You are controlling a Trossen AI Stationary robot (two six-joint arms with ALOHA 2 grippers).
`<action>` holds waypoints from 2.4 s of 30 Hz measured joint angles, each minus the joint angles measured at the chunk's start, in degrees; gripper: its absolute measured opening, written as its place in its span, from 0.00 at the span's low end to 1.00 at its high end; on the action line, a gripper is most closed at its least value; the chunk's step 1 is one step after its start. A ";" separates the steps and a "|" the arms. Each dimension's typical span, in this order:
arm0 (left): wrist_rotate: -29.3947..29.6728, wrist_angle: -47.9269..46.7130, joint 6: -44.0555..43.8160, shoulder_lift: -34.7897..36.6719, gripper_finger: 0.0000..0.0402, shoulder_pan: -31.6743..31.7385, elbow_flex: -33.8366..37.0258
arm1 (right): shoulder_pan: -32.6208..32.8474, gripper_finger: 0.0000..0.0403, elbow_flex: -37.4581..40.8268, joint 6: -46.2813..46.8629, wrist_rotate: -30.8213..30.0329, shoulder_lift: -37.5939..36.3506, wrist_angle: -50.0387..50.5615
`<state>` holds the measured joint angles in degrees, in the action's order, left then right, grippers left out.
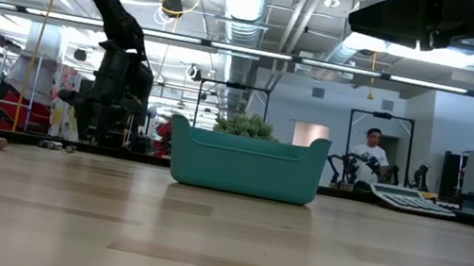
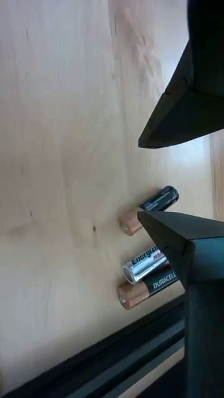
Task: Sort batteries
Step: Put the black battery into the green bin
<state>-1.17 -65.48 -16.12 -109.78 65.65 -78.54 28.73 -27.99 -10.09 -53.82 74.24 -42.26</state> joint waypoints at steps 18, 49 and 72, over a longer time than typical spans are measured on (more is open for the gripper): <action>1.71 -1.85 -0.65 -5.77 0.42 0.27 -0.16 | 0.15 0.44 0.00 0.15 0.01 0.00 -0.09; 2.58 -3.86 2.39 -4.98 0.42 -0.44 1.84 | 0.00 0.44 0.00 0.00 0.00 0.00 -0.16; 3.63 -2.53 4.96 -4.94 0.11 -0.21 1.79 | -0.01 0.44 0.00 0.17 0.00 0.00 -0.20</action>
<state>2.46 -68.01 -11.16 -114.72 65.44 -76.75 28.73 -27.99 -9.91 -53.82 74.24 -42.46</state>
